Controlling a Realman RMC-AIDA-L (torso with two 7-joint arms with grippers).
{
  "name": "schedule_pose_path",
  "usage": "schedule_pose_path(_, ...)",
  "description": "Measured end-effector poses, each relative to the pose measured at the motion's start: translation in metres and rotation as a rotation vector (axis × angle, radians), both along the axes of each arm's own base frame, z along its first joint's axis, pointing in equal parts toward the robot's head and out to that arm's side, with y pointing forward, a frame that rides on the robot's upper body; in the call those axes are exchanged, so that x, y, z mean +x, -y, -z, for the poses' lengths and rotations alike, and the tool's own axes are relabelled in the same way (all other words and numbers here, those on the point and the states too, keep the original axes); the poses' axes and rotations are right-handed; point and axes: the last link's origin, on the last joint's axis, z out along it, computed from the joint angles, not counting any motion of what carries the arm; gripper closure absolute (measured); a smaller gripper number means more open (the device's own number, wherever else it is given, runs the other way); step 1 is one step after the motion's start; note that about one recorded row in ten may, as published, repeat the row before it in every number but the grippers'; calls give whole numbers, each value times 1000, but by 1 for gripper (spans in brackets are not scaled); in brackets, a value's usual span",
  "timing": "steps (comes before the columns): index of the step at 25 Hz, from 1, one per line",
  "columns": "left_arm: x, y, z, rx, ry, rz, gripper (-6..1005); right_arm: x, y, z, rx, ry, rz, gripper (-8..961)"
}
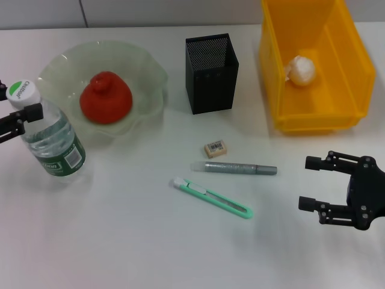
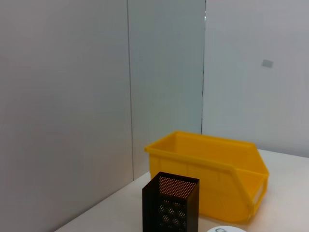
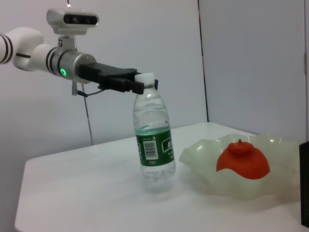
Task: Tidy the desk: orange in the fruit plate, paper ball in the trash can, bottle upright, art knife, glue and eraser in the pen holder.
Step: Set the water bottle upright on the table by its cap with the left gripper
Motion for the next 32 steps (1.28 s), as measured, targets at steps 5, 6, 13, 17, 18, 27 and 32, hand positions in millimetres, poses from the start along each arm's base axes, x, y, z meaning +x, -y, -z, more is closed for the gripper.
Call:
schedule_pose_path(5,-5,-1,1,11,-4,-14,521,0,0,0,0,0,-2,189)
schedule_pose_path(6,-5,-2,1,11,-4,-17,521,0,0,0,0,-1,-3,189)
schedule_pose_path(13,-8,-4,1,14,-4,-33,516,-1,-1,0,-2,-1,-6,188)
schedule_pose_path(17,-9,-6,2,20,-11,-39,514,-2,-1,1,-2,-2,-8,188)
schedule_pose_path(18,-9,-7,2,20,-13,-40,513,-2,-1,1,-3,-2,-8,188)
schedule_pose_path(27,-7,-10,4,8,-25,-34,508,-3,-2,1,-6,-6,-6,188)
schedule_pose_path(32,-7,-12,4,6,-33,-36,504,-3,-2,2,-7,-9,-3,189)
